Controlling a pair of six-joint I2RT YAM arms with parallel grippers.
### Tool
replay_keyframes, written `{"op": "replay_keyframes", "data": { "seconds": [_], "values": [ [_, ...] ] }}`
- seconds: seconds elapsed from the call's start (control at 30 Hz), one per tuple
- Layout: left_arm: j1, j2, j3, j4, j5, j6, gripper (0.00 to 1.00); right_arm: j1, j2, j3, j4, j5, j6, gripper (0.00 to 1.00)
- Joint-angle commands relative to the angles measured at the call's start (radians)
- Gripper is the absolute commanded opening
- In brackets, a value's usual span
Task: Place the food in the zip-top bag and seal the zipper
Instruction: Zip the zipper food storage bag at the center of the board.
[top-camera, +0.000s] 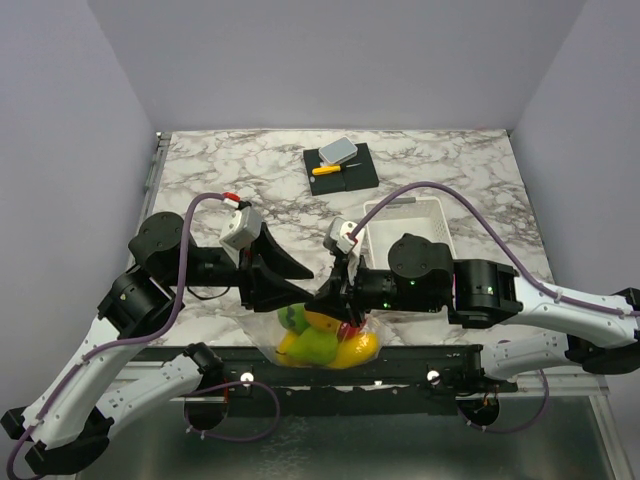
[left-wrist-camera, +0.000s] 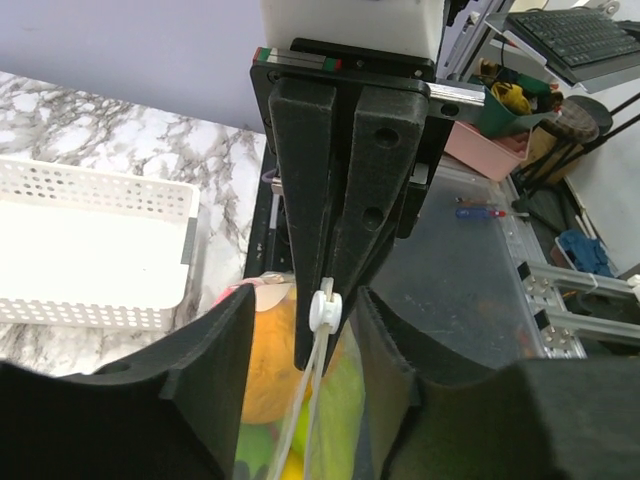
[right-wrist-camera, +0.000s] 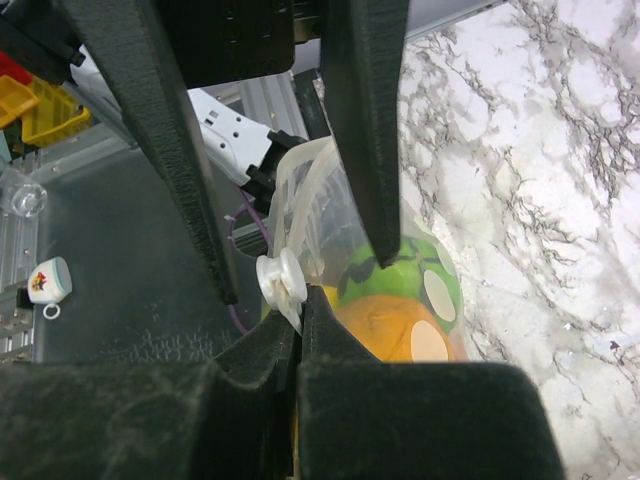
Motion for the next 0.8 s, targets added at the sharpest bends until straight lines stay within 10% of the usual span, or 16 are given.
{"op": "replay_keyframes", "data": {
  "seconds": [0.0,0.57,0.77],
  "values": [
    [-0.003,0.000,0.006,0.025,0.045,0.008,0.41,0.007,-0.006,0.048,0.012,-0.022,0.008,0.01],
    [-0.003,0.005,-0.010,0.031,0.084,0.016,0.00,0.006,0.002,0.059,0.016,-0.015,0.013,0.01],
    [-0.003,-0.004,-0.021,0.031,0.100,0.015,0.00,0.006,-0.003,0.062,0.024,0.011,0.011,0.01]
  ]
}}
